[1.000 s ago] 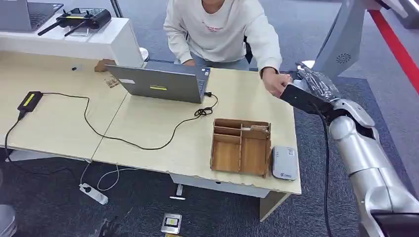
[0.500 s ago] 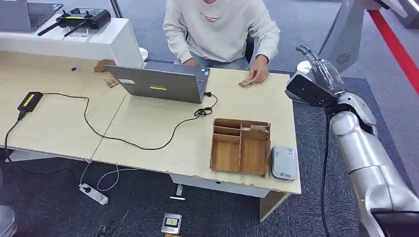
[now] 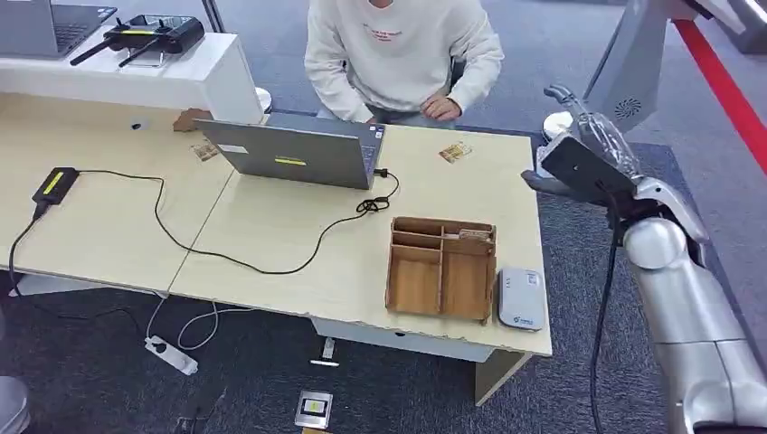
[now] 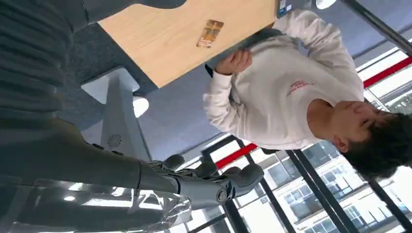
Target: Pass the card to the sensor for recognition and then transmit it.
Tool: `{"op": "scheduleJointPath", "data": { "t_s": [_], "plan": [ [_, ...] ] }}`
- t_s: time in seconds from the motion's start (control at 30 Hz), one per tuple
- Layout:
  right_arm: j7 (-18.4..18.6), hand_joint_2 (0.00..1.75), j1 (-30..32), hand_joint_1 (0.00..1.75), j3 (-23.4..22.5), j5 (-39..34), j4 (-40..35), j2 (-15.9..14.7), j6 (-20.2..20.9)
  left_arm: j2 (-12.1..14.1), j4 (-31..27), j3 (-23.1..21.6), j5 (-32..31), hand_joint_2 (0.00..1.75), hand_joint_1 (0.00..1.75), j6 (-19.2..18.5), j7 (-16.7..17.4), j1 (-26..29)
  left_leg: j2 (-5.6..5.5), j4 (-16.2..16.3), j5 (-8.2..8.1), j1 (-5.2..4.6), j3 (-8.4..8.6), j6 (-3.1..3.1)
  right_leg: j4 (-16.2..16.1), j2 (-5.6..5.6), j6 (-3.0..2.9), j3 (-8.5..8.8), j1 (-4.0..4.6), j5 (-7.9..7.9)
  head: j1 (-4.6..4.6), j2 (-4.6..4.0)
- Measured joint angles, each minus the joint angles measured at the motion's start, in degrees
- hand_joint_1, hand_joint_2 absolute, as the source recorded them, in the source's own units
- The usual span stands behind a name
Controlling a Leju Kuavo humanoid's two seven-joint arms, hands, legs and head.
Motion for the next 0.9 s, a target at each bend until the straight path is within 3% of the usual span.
{"op": "scheduleJointPath", "data": {
  "t_s": [0.37,0.7,0.9],
  "plan": [
    [3.2,1.75,10.5,0.00,-1.7,1.6,-10.3,-2.7,1.3,-0.5,0.8,-0.5,-0.5,1.75,0.00,0.7,-0.4,-0.2,0.01,0.0,0.00,0.03,0.00,0.00,0.0,0.00,0.00,0.00,0.02,0.00,-0.02,0.00],
    [4.8,1.75,12.7,0.00,-1.3,7.2,-12.9,-2.6,2.6,-0.9,1.4,-1.0,-1.4,1.75,0.00,0.9,-0.5,-0.8,0.01,0.0,0.00,0.02,-0.04,0.00,0.0,0.00,0.00,0.03,0.02,0.00,0.00,0.00],
    [4.5,1.75,12.4,0.00,-0.7,10.1,-10.3,-0.9,0.9,-1.0,1.5,-1.1,-2.7,1.75,0.00,0.9,0.5,-1.3,-0.01,0.0,0.00,0.03,-0.05,0.00,0.0,0.00,0.00,0.02,0.03,0.00,0.00,0.00]
  ]
}}
